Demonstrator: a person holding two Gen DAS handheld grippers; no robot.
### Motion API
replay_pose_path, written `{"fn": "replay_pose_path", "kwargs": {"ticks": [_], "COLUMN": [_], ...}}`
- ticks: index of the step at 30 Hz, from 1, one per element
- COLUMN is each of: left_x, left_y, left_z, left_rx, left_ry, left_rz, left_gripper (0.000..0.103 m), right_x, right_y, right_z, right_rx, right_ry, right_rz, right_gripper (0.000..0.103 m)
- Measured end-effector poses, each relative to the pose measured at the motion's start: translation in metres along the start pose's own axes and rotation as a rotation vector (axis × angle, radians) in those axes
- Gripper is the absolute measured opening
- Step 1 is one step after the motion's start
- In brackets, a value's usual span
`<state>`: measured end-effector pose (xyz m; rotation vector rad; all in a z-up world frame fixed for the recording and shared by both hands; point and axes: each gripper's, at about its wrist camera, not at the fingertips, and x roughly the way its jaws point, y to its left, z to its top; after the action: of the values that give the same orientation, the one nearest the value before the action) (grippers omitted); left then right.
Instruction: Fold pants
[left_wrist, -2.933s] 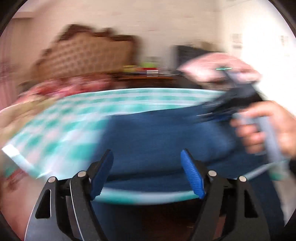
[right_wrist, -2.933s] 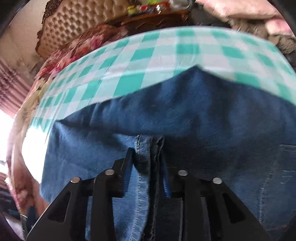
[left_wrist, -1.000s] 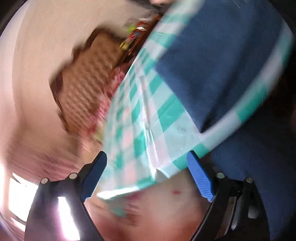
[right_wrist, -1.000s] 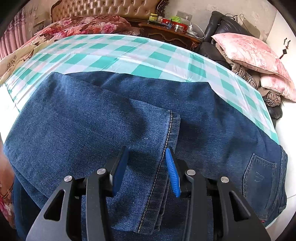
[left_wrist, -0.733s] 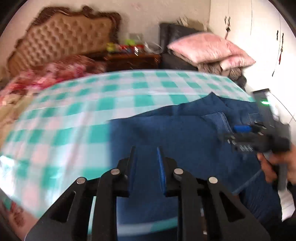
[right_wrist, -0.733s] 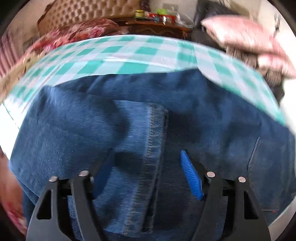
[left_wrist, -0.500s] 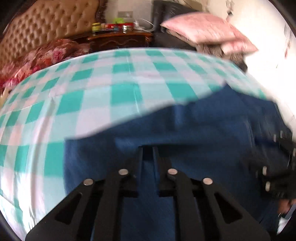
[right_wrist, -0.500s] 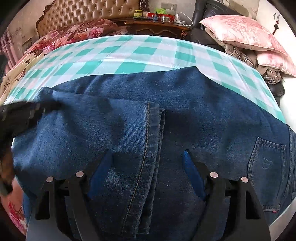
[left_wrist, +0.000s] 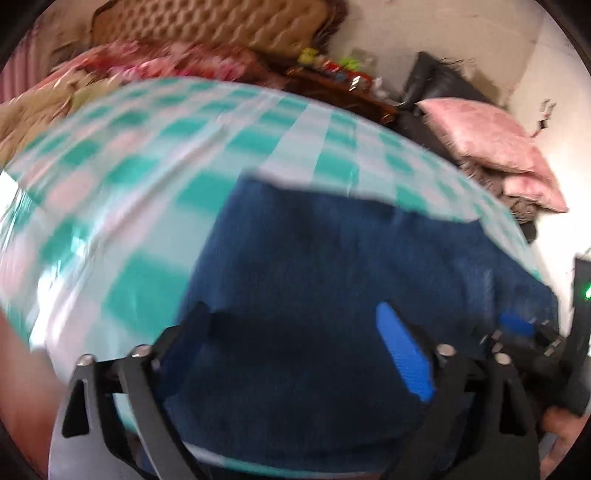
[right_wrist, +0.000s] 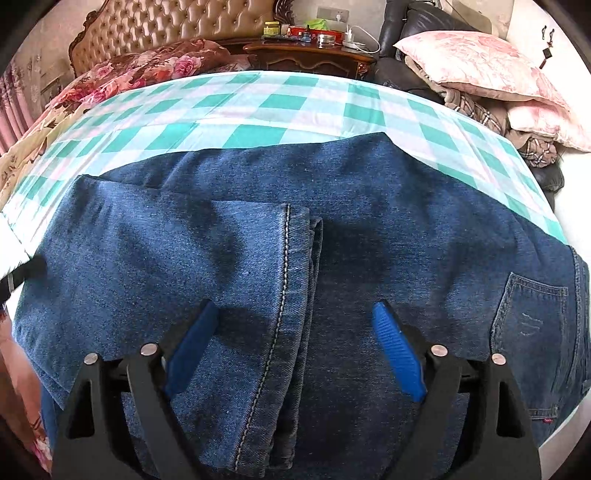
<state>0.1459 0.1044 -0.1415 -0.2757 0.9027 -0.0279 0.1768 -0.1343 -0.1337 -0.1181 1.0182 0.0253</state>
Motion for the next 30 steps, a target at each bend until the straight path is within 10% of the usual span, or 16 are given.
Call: {"fn": "replay_pose_path", "kwargs": {"ticks": [4,15,21,30], "left_x": [0.012,0.013,-0.008,0.028], "left_y": [-0.020,-0.015,-0.008,-0.039], "left_z": [-0.016,-0.019,0.000,0.071], "left_rx": [0.233,0.212,0.142,0.290], "left_ry": [0.028,0.013,-0.024,0.008], "left_rz": [0.109,0.124,0.063,0.007], "left_gripper": [0.101,0.101,0.025,0.020], "right_x": [0.000,-0.045,0.002,0.025], "right_y": [-0.001,0.027,0.051,0.049], "right_z": [0.000,0.033,0.056,0.049], "right_rx": [0.003,-0.041,-0.055,-0.049], "right_ry": [0.000,-0.090,-0.017,0.018], "right_rz": [-0.010,0.145,0.127,0.064], "right_gripper": [0.088,0.090,0.084,0.073]}}
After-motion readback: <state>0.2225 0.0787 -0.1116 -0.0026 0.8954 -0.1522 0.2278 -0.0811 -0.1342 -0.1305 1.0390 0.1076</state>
